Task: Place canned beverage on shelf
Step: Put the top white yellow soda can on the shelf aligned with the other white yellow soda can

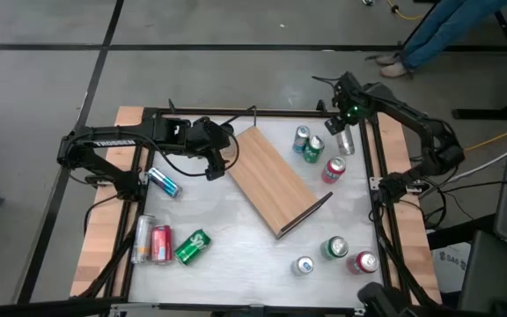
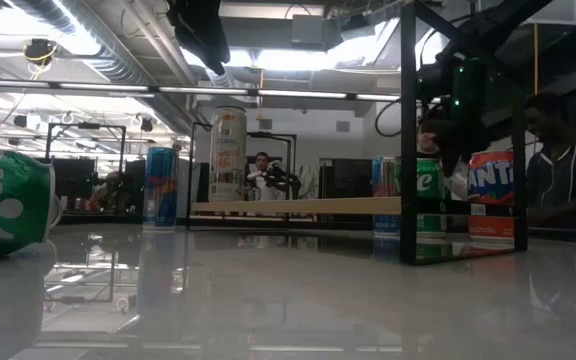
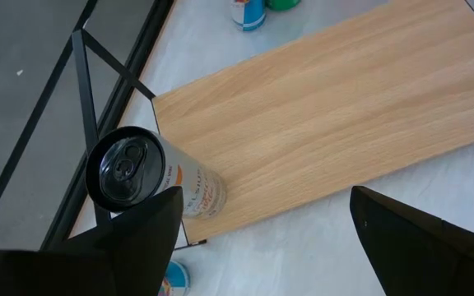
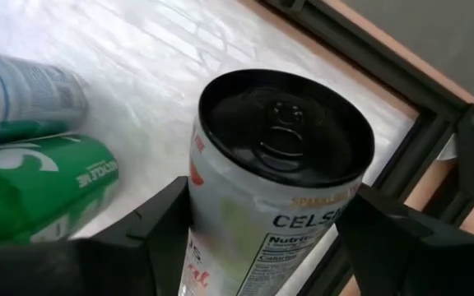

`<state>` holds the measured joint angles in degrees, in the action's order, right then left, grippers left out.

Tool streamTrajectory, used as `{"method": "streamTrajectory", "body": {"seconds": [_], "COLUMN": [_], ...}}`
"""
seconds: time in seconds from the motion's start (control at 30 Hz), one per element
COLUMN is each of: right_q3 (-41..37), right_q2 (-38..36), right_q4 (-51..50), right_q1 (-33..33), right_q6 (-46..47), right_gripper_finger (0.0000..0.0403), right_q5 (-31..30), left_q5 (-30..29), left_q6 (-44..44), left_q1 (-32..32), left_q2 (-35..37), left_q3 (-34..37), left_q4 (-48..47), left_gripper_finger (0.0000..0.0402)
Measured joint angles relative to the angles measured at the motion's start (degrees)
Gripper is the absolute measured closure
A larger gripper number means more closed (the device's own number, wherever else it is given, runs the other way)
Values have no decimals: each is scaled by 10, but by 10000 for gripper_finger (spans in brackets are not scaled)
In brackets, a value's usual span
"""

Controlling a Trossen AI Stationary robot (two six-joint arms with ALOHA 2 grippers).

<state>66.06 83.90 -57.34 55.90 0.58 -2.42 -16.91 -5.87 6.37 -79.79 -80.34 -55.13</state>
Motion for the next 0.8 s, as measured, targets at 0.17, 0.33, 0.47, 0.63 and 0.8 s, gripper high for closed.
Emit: {"method": "streamTrajectory", "body": {"seconds": [0.17, 0.33, 0.47, 0.63, 0.8], "right_q3": [0, 0, 1, 1, 1], "right_q2": [-20, -52, -83, -121, -162], "right_q4": [2, 14, 23, 23, 37], "right_q1": [0, 0, -1, -1, -1], "right_q6": [0, 0, 0, -1, 4], "right_gripper_finger": [157, 157, 157, 157, 157], "right_q5": [5, 8, 9, 21, 68], "left_q5": [0, 0, 0, 0, 0], "left_q6": [0, 0, 2, 4, 4], "left_q1": [0, 0, 0, 0, 0], "left_q2": [0, 0, 0, 0, 0], "left_q3": [0, 0, 0, 0, 0], "left_q4": [0, 14, 23, 23, 23], "left_gripper_finger": [62, 62, 62, 62, 62]}}
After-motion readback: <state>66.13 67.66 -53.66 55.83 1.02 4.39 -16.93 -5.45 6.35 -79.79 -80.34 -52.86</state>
